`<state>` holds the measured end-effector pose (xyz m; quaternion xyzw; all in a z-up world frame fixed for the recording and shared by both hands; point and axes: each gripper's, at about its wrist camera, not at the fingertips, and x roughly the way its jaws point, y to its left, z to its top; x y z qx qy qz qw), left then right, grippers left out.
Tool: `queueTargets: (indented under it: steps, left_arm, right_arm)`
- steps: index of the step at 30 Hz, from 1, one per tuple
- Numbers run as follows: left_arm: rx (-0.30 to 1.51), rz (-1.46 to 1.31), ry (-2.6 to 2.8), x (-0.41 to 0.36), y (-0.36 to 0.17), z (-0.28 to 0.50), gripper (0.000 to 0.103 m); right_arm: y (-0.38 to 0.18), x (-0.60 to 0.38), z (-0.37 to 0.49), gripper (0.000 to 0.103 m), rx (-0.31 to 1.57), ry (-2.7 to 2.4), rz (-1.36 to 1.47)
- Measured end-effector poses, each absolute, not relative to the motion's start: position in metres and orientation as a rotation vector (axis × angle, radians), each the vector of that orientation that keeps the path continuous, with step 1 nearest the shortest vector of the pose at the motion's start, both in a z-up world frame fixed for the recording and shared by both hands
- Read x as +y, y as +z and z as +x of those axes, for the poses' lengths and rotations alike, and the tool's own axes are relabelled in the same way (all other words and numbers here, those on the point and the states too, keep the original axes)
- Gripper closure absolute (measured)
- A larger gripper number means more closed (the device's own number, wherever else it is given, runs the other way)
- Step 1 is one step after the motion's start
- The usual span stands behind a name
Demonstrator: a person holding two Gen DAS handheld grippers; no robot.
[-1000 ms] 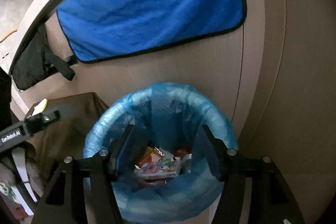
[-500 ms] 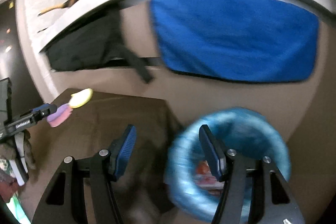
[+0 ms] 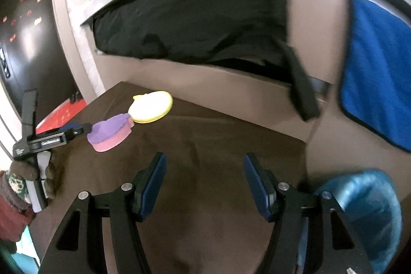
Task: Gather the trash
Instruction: 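Move both tools back toward the sponge and lid on the table, then grasp the purple sponge with the left tool while the right tool grasps the yellow mesh lid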
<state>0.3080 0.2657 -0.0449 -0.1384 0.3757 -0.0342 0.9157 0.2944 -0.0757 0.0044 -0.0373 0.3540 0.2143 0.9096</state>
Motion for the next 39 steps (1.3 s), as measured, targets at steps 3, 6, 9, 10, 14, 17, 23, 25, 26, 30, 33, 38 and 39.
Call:
queueTargets:
  steps: [3,6,9,10,14,17,23,25,26,30,33,38,39]
  left_arm:
    - [0.780,-0.331,-0.091,0.275,-0.054,0.318,0.020]
    - [0.793,-0.364,-0.136,0.273,-0.059,0.322,0.033]
    - [0.814,-0.382,-0.182,0.269,-0.059,0.319,0.051]
    - [0.819,-0.380,-0.203,0.267,-0.059,0.316,0.054]
    - [0.826,-0.389,-0.280,0.259,-0.057,0.306,0.059]
    - [0.804,-0.397,-0.282,0.261,-0.052,0.300,0.059]
    - [0.699,-0.440,-0.200,0.281,-0.042,0.289,0.055]
    - [0.696,-0.454,-0.192,0.287,-0.042,0.289,0.054]
    - [0.698,-0.460,-0.185,0.288,-0.042,0.290,0.053]
    - [0.704,-0.480,-0.176,0.289,-0.047,0.290,0.053]
    - [0.712,-0.469,-0.184,0.286,-0.049,0.291,0.050]
    - [0.727,-0.461,-0.214,0.283,-0.051,0.293,0.046]
    - [0.730,-0.452,-0.216,0.280,-0.052,0.293,0.045]
  right_arm:
    - [0.001,-0.051,0.308,0.044,0.742,0.463,-0.104]
    - [-0.004,-0.025,0.329,0.044,0.770,0.494,-0.124]
    - [-0.008,-0.002,0.349,0.044,0.796,0.526,-0.120]
    - [-0.011,0.010,0.359,0.044,0.805,0.540,-0.116]
    - [-0.026,0.045,0.391,0.044,0.835,0.555,-0.115]
    - [-0.043,0.065,0.411,0.044,0.863,0.536,-0.115]
    - [-0.072,0.082,0.446,0.044,0.910,0.509,-0.067]
    - [-0.079,0.086,0.456,0.044,0.925,0.498,-0.054]
    - [-0.082,0.088,0.460,0.044,0.932,0.495,-0.052]
    - [-0.084,0.100,0.471,0.046,0.923,0.513,-0.068]
    - [-0.081,0.105,0.466,0.066,0.914,0.524,-0.128]
    - [-0.067,0.082,0.452,0.089,0.910,0.557,-0.107]
    - [-0.064,0.073,0.448,0.090,0.915,0.562,-0.092]
